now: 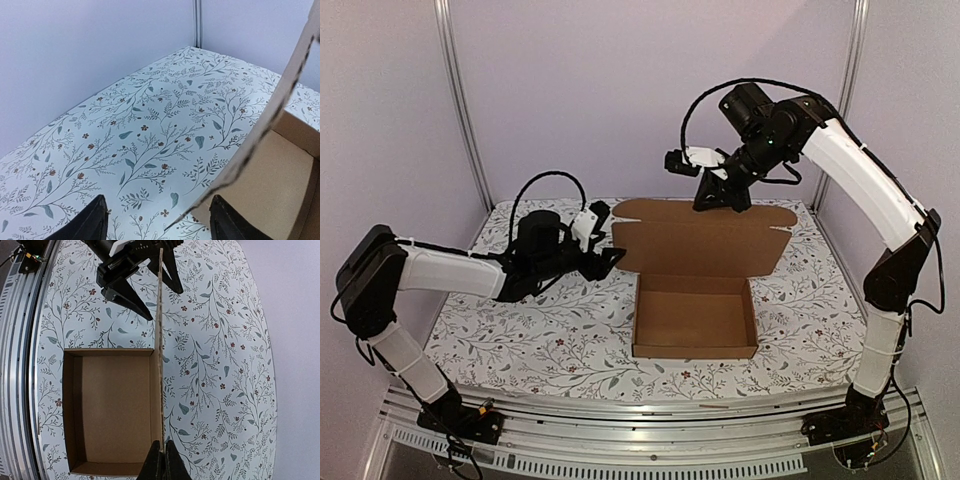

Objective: Fold the paper box

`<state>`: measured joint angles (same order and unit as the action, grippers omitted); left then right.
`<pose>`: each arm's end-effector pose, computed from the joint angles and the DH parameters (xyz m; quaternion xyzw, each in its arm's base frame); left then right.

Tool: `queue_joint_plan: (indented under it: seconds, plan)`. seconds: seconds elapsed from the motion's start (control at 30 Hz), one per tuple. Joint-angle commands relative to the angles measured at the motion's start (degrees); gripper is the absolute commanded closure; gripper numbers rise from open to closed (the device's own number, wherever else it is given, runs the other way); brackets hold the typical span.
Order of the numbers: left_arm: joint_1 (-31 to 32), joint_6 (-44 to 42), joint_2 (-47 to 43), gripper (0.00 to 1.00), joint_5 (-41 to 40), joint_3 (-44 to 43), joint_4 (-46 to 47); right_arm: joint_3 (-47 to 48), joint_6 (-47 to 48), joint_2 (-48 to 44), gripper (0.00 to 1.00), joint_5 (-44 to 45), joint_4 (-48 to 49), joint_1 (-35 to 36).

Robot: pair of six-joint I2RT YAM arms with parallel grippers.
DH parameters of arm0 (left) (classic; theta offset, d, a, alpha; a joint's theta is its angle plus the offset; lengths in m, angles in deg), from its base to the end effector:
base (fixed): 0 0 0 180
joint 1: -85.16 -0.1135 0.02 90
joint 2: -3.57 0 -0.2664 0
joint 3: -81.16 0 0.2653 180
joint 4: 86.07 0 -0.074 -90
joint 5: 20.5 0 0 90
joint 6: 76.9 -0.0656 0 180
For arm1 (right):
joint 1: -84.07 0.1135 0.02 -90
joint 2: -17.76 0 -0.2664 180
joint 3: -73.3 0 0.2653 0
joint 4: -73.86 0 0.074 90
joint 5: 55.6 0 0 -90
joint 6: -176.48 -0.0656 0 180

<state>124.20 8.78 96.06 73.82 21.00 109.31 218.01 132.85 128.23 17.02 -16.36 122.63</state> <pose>0.2991 -0.2489 0.1971 0.3175 0.7379 -0.2064 0.5586 0.3075 0.2702 0.3991 -0.6708 0.6675 0.1244 0.2983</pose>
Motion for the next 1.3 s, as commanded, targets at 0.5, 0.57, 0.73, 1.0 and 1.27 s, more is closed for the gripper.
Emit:
queue_joint_plan:
  seconds: [0.5, 0.57, 0.73, 1.0, 1.27]
  plan:
    - [5.0, 3.2, 6.7, 0.82, 5.4, -2.5, 9.8, -1.8, -7.1, 0.4, 0.96, -3.4, -11.0, 0.1]
    - [5.6, 3.7, 7.0, 0.8, 6.8, -2.7, 10.4, -2.4, -7.9, 0.4, 0.97, -2.5, -9.9, 0.1]
    - [7.6, 1.7, 8.1, 0.75, 9.8, -3.7, 10.7, -2.8, -10.0, 0.6, 0.97, -0.7, -6.8, -0.1]
    - [8.6, 0.5, 8.7, 0.88, 12.6, -4.4, 10.2, -3.0, -11.7, 0.9, 0.97, 1.3, -5.0, -0.8]
    - [8.6, 3.0, 4.4, 0.93, 13.7, -0.2, 12.5, -3.1, -10.4, 0.2, 0.94, 3.9, -5.5, -1.6]
